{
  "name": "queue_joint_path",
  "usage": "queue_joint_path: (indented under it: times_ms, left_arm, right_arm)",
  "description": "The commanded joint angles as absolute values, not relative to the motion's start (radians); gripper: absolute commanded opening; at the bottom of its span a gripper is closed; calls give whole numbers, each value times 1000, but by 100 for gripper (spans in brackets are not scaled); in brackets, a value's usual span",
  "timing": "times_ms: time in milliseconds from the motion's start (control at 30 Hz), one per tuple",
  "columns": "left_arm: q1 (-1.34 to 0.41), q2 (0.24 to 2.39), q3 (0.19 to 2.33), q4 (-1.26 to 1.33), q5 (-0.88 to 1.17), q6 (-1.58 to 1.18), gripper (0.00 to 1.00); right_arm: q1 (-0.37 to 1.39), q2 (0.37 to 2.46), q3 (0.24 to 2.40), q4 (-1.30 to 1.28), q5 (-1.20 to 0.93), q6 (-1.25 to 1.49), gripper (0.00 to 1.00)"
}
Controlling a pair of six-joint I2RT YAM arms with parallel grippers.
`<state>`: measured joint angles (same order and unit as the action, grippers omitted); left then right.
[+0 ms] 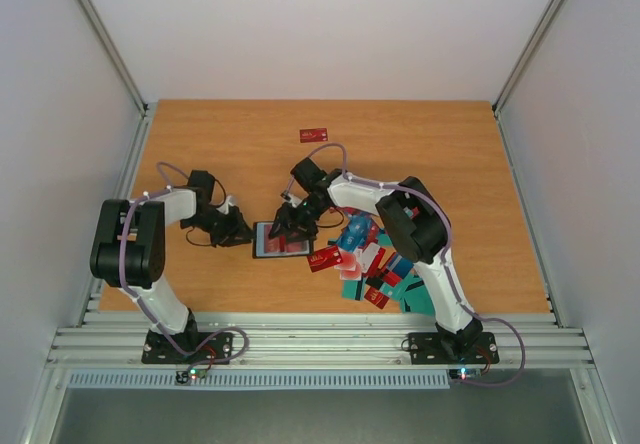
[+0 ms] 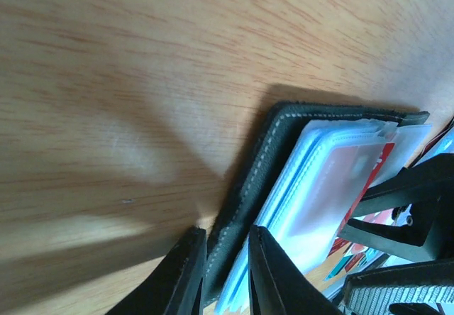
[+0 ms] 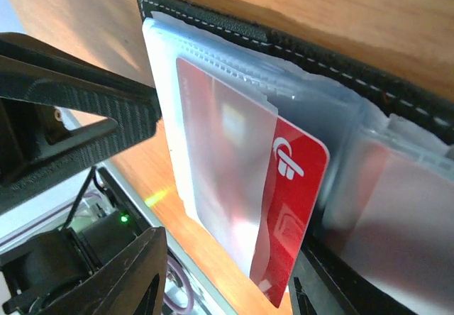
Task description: Put the credit cards into the card holder
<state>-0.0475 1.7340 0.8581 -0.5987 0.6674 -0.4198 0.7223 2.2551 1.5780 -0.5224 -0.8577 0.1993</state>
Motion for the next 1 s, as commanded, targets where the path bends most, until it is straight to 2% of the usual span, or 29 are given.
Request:
queue_joint_path:
  times_ms: [0,467,967]
  left_arm:
    - [-61,1798,806,-582,546,-432,20]
    - [-61,1802,795,-555,573,-443,20]
    - [-61,1803,778,-532,593,-460,20]
  right_arm:
    - [736,2222,1613,-714,-760,146,48]
    - [803,2339,1874,-1011,-614,96,49]
    - [839,2491,2129,-1210,-598,81,50]
